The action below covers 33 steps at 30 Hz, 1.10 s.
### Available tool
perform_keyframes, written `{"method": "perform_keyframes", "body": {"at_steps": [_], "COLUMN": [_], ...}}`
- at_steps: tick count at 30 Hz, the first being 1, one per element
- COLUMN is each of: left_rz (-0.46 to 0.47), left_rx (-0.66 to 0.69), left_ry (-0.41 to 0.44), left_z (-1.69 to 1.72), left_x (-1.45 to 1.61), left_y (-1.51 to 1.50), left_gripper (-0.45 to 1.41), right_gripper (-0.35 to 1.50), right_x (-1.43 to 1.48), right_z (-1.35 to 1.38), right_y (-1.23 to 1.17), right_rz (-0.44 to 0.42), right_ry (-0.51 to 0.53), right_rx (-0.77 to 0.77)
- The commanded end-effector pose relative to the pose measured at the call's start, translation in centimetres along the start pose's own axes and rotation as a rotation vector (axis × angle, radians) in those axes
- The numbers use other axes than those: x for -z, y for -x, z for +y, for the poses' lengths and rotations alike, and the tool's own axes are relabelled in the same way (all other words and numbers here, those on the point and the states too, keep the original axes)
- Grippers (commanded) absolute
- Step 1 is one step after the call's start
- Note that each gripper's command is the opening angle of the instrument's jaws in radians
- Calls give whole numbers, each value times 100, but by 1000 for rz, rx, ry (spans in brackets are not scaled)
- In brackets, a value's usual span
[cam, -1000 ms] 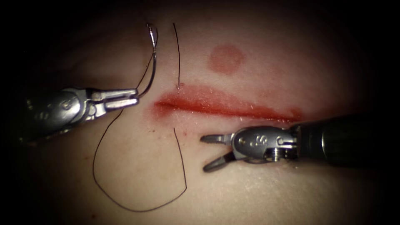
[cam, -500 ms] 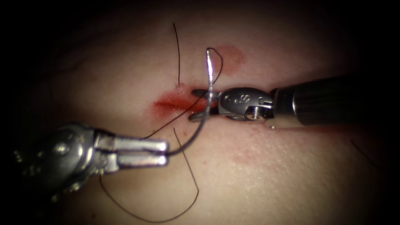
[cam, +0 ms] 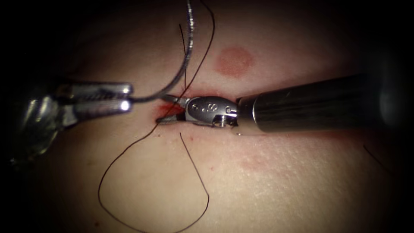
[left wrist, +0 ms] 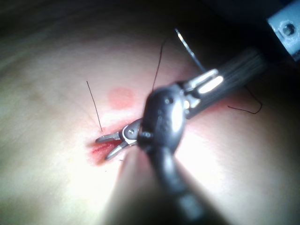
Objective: Wound Closure
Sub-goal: Set down the needle with the left gripper.
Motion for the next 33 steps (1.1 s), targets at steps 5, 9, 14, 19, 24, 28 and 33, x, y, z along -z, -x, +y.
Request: {"method": "perform_keyframes", "body": {"at_steps": [5, 9, 14, 19, 24, 28, 33], "left_rz": [-78, -176, -315, -362, -386, -391, -451], "left_rx": [-16, -23, -54, -24, 16, 155, 171], "left_ry": [-67, -141, -219, -240, -258, -321, -421], "left_z": [-12, -27, -52, -52, -54, -62, -64], "left_x": [25, 65, 111, 127, 137, 138, 137], "left_y": [39, 81, 151, 198, 230, 235, 233], "left_gripper": [-35, -35, -35, -35, -35, 18, 48], "right_gripper": [66, 69, 69, 73, 73, 73, 74], "right_x": [26, 52, 76, 85, 95, 100, 101], "right_z": [-5, -10, -22, -30, -33, -34, -35], "right_y": [6, 8, -6, -21, -29, -29, -30], "right_rz": [-43, -82, -86, -96, -96, -98, -101], "right_ry": [-1, -13, -20, -30, -36, -33, -34], "right_rx": [5, 15, 13, 10, 6, 7, 7]}}
